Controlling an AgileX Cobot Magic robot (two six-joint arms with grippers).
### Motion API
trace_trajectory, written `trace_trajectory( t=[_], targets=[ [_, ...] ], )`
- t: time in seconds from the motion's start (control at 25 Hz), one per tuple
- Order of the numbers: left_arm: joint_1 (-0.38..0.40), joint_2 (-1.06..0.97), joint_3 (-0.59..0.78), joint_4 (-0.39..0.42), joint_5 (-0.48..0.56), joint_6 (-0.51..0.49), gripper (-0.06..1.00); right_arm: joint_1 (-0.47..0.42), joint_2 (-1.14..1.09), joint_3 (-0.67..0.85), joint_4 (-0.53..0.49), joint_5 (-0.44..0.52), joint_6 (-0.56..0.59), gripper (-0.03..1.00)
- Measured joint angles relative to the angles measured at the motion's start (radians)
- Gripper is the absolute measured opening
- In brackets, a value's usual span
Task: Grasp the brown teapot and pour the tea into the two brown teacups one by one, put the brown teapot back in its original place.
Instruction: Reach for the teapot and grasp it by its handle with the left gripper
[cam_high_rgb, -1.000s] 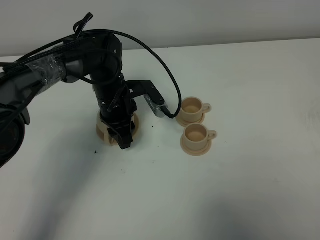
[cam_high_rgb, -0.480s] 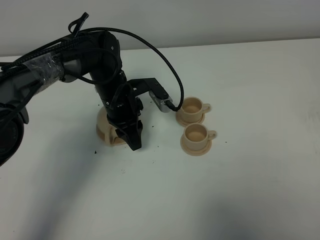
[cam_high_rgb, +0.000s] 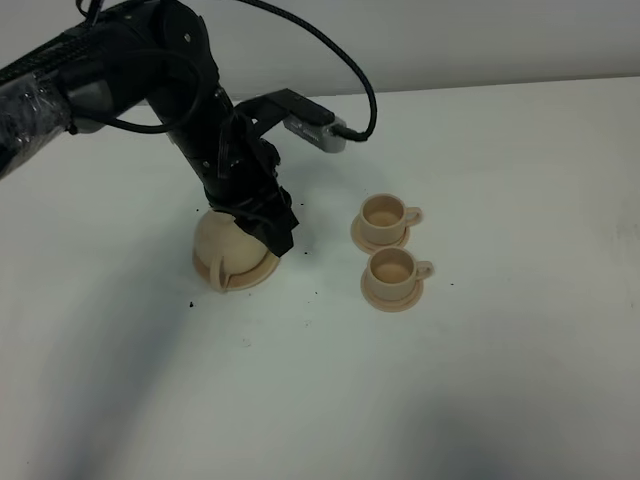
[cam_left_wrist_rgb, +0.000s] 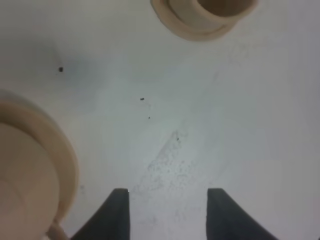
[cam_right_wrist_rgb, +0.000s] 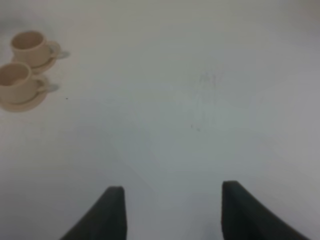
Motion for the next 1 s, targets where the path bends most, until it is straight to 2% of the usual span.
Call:
trace_trajectory(
  t=[0.2, 0.4, 0.6, 1.0],
  targets=[
    [0.0, -0.016, 0.0, 0.077, 0.0, -0.317, 0.41, 0.0, 0.0, 0.0, 0.0, 0.0, 0.0, 0.46],
    [0.0, -0.018, 0.0, 0.1, 0.0, -0.47, 0.41, 0.0, 0.0, 0.0, 0.0, 0.0, 0.0, 0.46],
    [0.0, -0.018, 0.0, 0.104, 0.0, -0.52, 0.41, 0.0, 0.0, 0.0, 0.0, 0.0, 0.0, 0.46],
    [0.009, -0.028, 0.079, 0.179, 0.0, -0.485, 0.41, 0.0, 0.0, 0.0, 0.0, 0.0, 0.0, 0.46]
  ],
)
